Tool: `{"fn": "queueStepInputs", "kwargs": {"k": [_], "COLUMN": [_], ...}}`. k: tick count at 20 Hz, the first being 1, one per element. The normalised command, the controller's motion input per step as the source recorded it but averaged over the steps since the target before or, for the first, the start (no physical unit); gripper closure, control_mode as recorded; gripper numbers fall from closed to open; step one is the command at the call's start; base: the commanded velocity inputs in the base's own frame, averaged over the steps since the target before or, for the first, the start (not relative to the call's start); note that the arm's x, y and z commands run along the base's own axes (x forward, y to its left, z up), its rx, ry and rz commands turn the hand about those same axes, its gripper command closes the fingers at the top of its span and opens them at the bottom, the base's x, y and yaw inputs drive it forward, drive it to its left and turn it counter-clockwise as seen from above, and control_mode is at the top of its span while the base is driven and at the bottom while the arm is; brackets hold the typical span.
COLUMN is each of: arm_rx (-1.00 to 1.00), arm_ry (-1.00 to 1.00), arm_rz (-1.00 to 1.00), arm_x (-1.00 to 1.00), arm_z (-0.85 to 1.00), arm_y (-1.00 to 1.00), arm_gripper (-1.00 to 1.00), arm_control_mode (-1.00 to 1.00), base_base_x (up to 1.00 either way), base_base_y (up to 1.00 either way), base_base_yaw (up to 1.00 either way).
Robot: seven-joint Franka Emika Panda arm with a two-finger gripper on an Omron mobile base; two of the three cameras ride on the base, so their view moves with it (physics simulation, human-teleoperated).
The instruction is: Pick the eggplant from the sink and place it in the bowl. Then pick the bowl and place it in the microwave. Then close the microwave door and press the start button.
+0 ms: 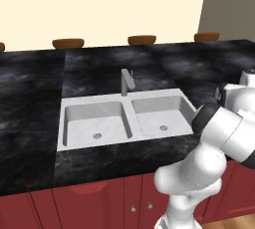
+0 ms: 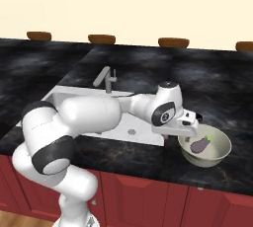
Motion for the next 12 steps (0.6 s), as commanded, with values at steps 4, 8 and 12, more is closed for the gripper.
{"fn": "queueStepInputs", "kwargs": {"k": [4, 8, 12], "arm_rx": [-0.05, 0.0, 0.0], "arm_ry": [0.12, 0.1, 0.08], "arm_rz": [0.1, 0.14, 0.14], "arm_x": [0.51, 0.43, 0.23], "arm_z": [-0.13, -0.19, -0.29], "arm_y": [-0.05, -0.27, -0.37], "arm_gripper": [-1.0, -1.0, -1.0], "arm_control_mode": [-1.0, -1.0, -1.0], "base_base_x": [0.0, 0.0, 0.0], "base_base_y": [0.0, 0.0, 0.0], "base_base_yaw": [0.0, 0.0, 0.0]}}
